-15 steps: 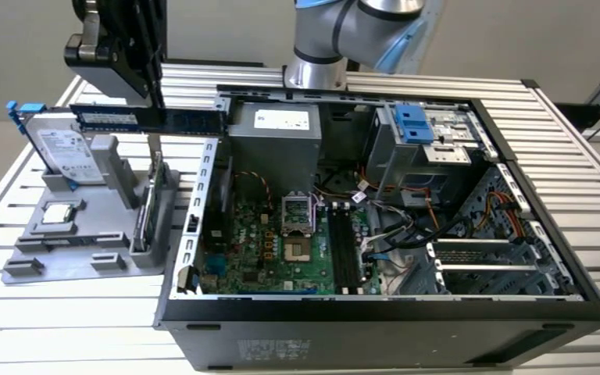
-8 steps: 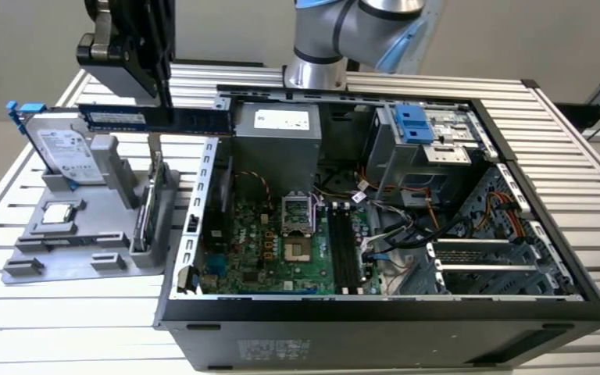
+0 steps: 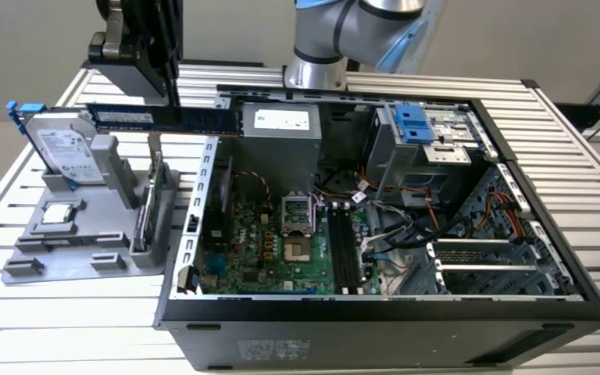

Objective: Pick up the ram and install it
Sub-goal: 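Pick up the ram and move it above insertion slot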

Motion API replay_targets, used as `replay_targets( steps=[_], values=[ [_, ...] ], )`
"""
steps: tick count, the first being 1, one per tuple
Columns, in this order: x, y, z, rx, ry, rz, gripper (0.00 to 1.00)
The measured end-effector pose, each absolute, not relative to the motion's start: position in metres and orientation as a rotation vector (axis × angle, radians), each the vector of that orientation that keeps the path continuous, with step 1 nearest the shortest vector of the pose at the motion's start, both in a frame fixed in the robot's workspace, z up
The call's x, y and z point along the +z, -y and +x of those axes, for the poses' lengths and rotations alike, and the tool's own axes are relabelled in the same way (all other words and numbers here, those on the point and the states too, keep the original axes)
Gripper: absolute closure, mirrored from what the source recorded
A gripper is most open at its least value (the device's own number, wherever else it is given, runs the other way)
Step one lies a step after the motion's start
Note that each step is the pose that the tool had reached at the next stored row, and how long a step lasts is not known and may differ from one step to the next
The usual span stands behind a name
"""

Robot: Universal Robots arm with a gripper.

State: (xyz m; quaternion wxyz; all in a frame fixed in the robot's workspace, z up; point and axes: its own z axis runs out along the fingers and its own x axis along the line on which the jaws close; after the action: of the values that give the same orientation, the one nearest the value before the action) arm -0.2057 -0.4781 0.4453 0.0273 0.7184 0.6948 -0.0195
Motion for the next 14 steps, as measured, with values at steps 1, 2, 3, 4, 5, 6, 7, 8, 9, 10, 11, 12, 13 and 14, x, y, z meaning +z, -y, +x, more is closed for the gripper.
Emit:
replay_targets(
  steps=[1, 2, 3, 4, 5, 6, 7, 8, 9, 10, 11, 12, 13, 14],
  values=[
    [0.445, 0.478, -0.205, -0.060, -2.146, 2.219, 1.00],
    [0.446, 0.478, -0.204, -0.060, -2.146, 2.219, 1.00],
    [0.446, 0.478, -0.203, -0.060, -2.146, 2.219, 1.00],
    [0.446, 0.478, -0.202, -0.060, -2.146, 2.219, 1.00],
    [0.446, 0.478, -0.202, -0.060, -2.146, 2.219, 1.00],
    [0.446, 0.478, -0.201, -0.060, -2.146, 2.219, 1.00],
    [0.446, 0.478, -0.200, -0.060, -2.146, 2.219, 1.00],
    [0.446, 0.478, -0.199, -0.060, -2.146, 2.219, 1.00],
    [0.446, 0.478, -0.198, -0.060, -2.146, 2.219, 1.00],
    [0.446, 0.478, -0.197, -0.060, -2.146, 2.219, 1.00],
    [0.447, 0.478, -0.196, -0.060, -2.146, 2.219, 1.00],
    [0.447, 0.478, -0.195, -0.060, -2.146, 2.219, 1.00],
    [0.447, 0.478, -0.194, -0.060, -2.146, 2.219, 1.00],
    [0.447, 0.478, -0.192, -0.060, -2.146, 2.219, 1.00]
  ],
)
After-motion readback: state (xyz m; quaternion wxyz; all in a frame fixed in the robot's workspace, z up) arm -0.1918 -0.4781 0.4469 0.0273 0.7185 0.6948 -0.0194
